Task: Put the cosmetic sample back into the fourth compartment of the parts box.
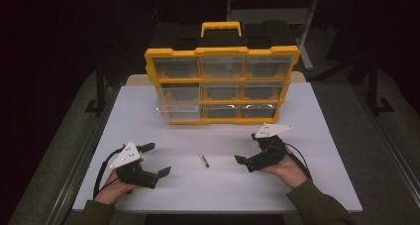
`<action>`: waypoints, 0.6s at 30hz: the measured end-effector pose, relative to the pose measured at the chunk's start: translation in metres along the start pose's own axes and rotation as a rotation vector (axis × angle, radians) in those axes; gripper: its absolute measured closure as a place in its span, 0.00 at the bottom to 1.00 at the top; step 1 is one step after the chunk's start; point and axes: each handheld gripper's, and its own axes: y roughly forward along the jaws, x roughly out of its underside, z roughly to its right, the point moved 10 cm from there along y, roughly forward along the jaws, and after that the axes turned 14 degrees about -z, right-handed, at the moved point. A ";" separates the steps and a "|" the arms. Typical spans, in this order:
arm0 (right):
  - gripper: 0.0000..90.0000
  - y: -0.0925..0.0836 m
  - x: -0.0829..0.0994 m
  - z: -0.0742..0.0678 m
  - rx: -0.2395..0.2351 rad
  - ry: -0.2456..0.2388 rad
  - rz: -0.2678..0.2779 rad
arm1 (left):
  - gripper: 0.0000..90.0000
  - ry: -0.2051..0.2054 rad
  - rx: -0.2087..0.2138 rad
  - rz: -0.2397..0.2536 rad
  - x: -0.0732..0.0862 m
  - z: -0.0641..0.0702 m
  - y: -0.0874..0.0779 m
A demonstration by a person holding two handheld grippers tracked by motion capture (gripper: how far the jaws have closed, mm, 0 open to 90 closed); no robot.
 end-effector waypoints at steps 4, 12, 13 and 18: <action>0.00 0.003 -0.005 -0.003 -0.005 -0.011 -0.002 | 0.00 -0.003 -0.002 0.006 -0.001 -0.001 0.000; 0.00 0.010 -0.013 -0.010 -0.016 -0.029 -0.019 | 0.00 -0.002 0.001 0.005 -0.001 0.000 0.000; 0.00 0.011 -0.014 -0.010 -0.017 -0.033 -0.021 | 0.00 -0.001 0.000 0.005 -0.001 -0.001 -0.001; 0.00 0.015 -0.019 -0.013 -0.023 -0.041 -0.025 | 0.00 0.002 -0.002 0.009 -0.002 -0.001 0.000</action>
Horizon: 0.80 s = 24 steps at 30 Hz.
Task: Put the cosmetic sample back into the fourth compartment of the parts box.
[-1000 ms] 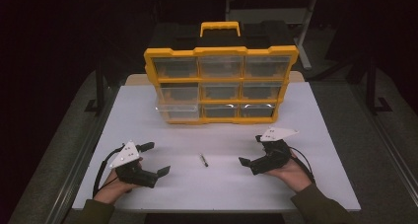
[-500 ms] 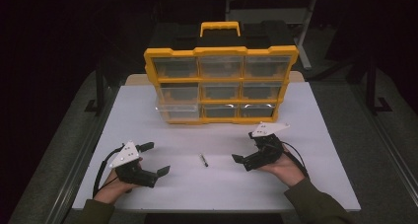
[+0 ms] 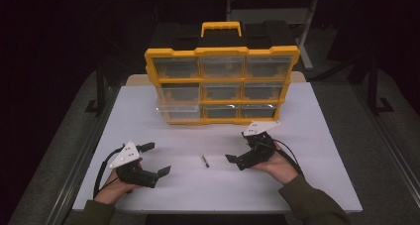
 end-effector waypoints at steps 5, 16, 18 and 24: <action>0.00 0.005 -0.004 -0.003 -0.007 -0.006 -0.012 | 0.00 -0.003 0.002 -0.005 0.001 0.001 0.000; 0.00 0.015 -0.013 -0.008 -0.023 -0.021 -0.029 | 0.00 -0.008 0.009 0.000 0.000 0.002 0.000; 0.00 0.016 -0.016 -0.009 -0.023 -0.028 -0.027 | 0.00 -0.010 0.009 0.002 0.000 0.002 0.000; 0.00 0.020 -0.019 -0.011 -0.030 -0.025 -0.038 | 0.00 -0.016 0.006 0.010 -0.001 0.001 0.000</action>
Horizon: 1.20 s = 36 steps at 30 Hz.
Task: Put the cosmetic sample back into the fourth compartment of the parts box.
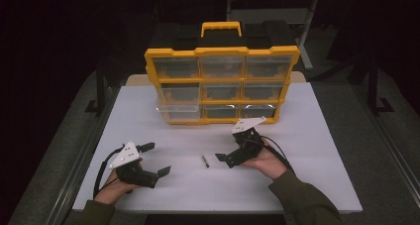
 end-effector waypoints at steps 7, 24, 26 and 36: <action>0.00 0.006 -0.007 -0.004 -0.010 -0.011 -0.010 | 0.00 0.003 0.000 -0.006 0.001 0.000 0.000; 0.00 0.024 -0.015 -0.008 -0.006 -0.040 -0.071 | 0.00 0.001 0.000 -0.007 0.001 0.000 0.001; 0.00 0.026 -0.016 -0.009 -0.008 -0.044 -0.075 | 0.00 0.002 0.001 -0.006 0.001 0.000 0.001; 0.03 0.036 -0.021 -0.014 -0.019 -0.061 -0.108 | 0.00 0.000 0.002 -0.007 0.001 0.001 0.001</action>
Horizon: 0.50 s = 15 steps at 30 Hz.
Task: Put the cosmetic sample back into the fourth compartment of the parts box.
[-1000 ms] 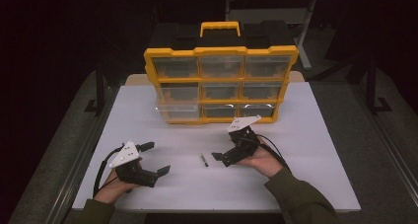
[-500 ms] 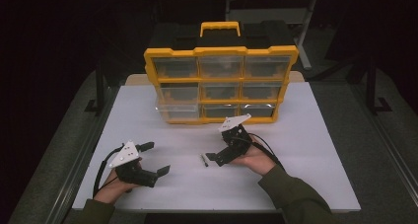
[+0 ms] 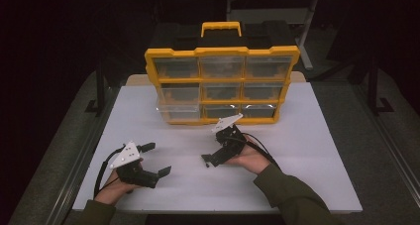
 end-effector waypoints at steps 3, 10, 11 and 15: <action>0.06 0.003 -0.002 -0.002 -0.009 0.005 -0.011 | 0.00 0.001 0.001 0.000 0.000 0.000 0.000; 0.15 0.009 -0.003 -0.006 -0.014 -0.006 -0.048 | 0.00 -0.001 0.001 0.002 0.000 0.000 0.000; 0.16 0.010 -0.004 -0.007 -0.017 -0.008 -0.051 | 0.00 0.000 0.002 0.003 -0.001 0.000 0.000; 0.21 0.015 -0.005 -0.009 -0.020 -0.019 -0.070 | 0.00 0.000 0.002 0.003 -0.001 0.000 0.000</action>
